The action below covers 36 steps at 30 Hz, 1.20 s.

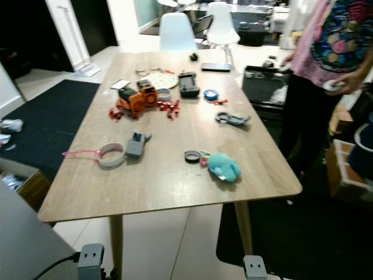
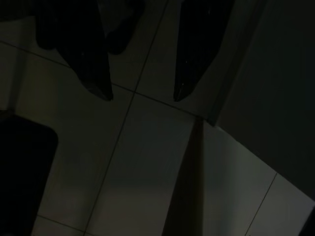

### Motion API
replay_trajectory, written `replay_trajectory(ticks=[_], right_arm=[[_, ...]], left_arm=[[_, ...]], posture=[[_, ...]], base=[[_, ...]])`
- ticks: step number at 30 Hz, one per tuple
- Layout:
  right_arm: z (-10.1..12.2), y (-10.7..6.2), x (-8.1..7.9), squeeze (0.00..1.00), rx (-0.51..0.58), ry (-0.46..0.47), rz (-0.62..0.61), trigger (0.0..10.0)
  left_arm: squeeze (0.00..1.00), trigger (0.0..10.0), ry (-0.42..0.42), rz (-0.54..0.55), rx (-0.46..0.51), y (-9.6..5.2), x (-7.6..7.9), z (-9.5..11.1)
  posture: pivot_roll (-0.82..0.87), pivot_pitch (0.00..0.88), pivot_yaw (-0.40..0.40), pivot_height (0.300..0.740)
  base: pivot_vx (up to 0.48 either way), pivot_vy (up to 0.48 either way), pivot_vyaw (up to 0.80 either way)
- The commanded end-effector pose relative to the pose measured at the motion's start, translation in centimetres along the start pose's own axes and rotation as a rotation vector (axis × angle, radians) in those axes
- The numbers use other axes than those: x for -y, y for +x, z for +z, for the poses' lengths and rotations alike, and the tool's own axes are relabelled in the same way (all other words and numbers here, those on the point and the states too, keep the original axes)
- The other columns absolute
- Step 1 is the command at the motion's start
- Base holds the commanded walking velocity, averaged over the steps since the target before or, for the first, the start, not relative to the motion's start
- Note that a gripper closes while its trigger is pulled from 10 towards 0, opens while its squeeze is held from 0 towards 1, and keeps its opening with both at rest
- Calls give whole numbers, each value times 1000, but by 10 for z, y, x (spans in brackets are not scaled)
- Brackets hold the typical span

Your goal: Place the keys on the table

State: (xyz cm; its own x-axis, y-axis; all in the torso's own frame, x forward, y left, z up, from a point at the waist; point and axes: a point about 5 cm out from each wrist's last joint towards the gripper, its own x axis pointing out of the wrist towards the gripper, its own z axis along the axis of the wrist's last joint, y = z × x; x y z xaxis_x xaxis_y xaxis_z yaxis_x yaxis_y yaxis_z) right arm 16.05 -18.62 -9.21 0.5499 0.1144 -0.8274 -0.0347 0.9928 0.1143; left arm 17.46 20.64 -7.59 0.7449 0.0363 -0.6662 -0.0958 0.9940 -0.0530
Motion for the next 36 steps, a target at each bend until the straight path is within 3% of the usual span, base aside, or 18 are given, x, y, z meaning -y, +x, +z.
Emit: replay_trajectory(ticks=[1, 36], right_arm=[[-3, 0, -2, 0, -10, -9, 9, 10000], [0, 2, -8, 0, -13, -45, 47, 10000]], left_arm=[[0, 10000, 18, 9, -21, -2, -6, -3], [0, 10000, 17, 5, 28, -1, -5, 3]], posture=[[49, 34, -5, 740], [54, 29, -11, 740]], base=[[0, 0, 800], [0, 0, 800]])
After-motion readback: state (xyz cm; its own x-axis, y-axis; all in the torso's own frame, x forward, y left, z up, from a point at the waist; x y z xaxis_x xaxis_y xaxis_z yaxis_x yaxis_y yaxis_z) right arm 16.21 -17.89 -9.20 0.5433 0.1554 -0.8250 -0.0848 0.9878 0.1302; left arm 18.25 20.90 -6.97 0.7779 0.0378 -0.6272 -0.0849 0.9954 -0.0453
